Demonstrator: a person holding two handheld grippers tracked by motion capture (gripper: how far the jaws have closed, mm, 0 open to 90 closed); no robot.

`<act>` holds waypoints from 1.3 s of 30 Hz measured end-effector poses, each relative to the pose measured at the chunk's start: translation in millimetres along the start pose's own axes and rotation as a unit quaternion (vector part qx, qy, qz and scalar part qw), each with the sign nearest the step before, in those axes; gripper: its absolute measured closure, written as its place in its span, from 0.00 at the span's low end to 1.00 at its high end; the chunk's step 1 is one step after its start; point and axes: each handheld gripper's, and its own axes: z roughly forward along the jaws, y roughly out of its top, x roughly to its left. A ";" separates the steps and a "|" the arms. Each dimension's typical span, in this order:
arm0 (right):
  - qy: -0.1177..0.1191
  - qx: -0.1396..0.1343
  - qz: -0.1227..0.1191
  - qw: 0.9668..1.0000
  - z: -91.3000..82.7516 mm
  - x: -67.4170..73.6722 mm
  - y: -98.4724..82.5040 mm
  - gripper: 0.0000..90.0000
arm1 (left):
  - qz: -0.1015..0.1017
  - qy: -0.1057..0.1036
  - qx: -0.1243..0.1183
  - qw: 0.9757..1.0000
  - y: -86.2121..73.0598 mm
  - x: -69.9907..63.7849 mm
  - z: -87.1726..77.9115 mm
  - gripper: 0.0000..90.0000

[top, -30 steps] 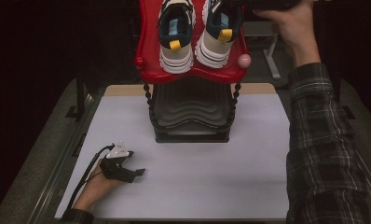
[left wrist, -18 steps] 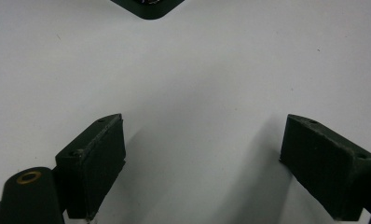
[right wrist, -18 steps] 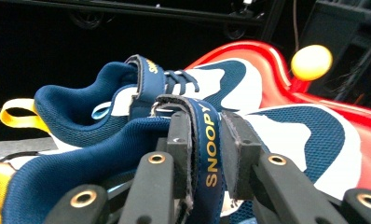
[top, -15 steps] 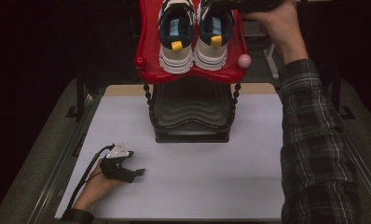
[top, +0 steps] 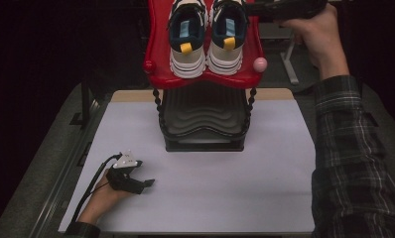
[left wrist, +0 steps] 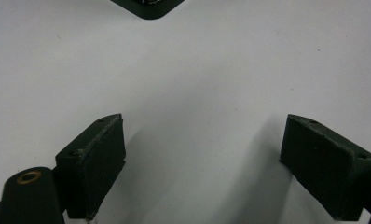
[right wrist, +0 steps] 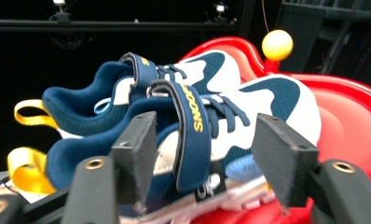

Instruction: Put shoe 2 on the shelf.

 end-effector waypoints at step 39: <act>-0.067 0.035 0.069 0.995 -68.6 32.7 -126.8 0.14 | -0.001 0.000 0.000 1.000 -0.1 -0.5 -0.1 0.14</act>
